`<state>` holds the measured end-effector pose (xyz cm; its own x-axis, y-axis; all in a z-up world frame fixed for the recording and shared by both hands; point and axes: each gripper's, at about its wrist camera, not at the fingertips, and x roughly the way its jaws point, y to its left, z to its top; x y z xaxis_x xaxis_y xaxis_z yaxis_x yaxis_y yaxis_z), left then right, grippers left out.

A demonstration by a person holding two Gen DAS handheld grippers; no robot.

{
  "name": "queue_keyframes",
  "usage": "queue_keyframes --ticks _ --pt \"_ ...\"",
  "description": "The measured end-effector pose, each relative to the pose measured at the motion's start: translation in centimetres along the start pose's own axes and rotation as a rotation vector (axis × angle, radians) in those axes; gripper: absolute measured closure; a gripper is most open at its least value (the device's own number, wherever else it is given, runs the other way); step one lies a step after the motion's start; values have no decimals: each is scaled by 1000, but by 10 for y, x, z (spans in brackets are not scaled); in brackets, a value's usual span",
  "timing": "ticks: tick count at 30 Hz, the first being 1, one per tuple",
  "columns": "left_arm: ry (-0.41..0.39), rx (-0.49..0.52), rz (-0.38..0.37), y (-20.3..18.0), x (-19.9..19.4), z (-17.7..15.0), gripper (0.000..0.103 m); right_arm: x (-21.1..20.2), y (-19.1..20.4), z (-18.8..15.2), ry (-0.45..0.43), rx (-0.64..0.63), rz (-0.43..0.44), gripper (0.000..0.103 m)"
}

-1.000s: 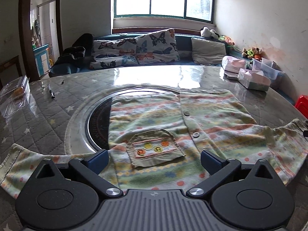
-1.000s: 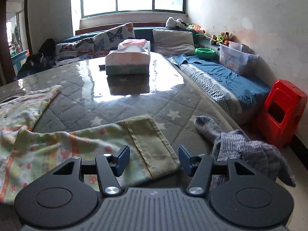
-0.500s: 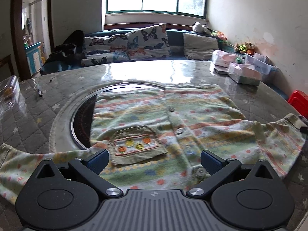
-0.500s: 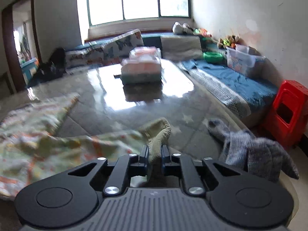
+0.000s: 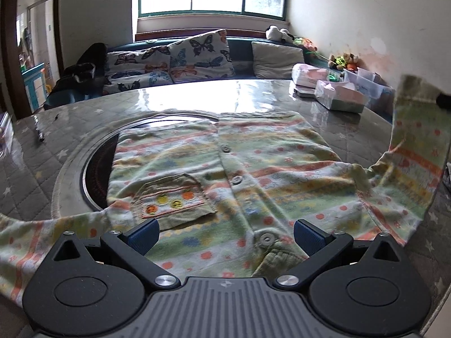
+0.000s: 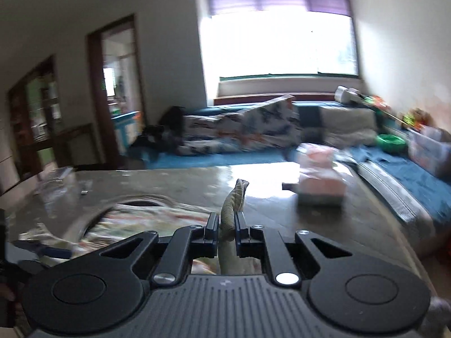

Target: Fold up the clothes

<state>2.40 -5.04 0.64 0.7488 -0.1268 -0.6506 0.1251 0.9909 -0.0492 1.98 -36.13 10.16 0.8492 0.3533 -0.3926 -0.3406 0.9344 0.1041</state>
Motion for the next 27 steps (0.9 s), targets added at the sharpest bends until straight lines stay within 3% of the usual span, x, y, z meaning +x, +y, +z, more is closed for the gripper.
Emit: queue_keyframes --ticks 8,15,21,27 --pt "-34 -70 37 29 -18 -8 0 40 82 19 30 -125 175 93" --pt "-56 -137 67 55 -29 -15 0 65 140 4 112 -205 303 93" --pt "-52 -173 92 71 -29 -19 0 75 166 -3 152 -219 379 92" --pt "-59 -201 125 83 -33 -20 0 70 162 2 157 -215 399 81"
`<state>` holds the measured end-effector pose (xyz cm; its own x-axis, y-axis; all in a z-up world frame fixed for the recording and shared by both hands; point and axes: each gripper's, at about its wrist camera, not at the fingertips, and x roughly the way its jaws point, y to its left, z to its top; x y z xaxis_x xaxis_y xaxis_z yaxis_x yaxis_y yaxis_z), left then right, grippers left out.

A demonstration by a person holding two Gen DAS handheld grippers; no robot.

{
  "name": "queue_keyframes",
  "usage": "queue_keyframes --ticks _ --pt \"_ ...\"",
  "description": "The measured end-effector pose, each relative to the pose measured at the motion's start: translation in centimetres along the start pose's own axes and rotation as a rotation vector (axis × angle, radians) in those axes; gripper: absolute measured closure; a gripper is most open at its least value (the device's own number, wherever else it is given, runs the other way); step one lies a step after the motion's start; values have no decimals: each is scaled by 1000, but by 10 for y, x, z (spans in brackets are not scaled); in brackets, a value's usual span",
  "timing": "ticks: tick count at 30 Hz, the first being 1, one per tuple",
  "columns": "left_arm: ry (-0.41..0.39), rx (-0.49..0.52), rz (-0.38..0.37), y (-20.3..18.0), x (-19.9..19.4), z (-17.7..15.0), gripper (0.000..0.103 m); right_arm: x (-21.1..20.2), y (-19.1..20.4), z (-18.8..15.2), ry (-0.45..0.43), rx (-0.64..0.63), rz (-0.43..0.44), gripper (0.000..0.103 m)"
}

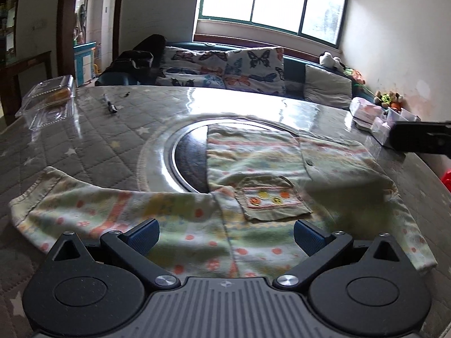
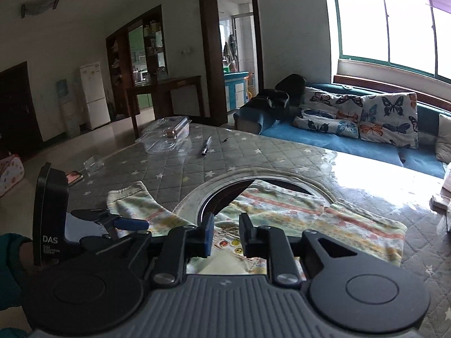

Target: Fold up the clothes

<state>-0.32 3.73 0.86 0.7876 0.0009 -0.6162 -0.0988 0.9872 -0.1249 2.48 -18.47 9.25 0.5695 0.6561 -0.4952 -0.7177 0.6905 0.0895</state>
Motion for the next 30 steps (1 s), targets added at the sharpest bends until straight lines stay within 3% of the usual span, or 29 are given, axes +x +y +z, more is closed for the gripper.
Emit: queue_keyframes --ticks 6,12,19,24,30 --pt "-5 -16 2 0 2 5 0 -16 -27 -17 44 16 -91 77" --pt "14 42 -22 -25 8 4 0 -21 -59 -69 175 77 -172 77" --pt "31 140 -46 -60 20 1 0 -23 -80 -110 225 179 -206 77" --pt "61 198 5 -68 36 -3 0 -25 -88 -113 226 181 -208 77" --pt "76 152 62 -47 44 0 0 -14 -94 -92 189 158 -193 77"
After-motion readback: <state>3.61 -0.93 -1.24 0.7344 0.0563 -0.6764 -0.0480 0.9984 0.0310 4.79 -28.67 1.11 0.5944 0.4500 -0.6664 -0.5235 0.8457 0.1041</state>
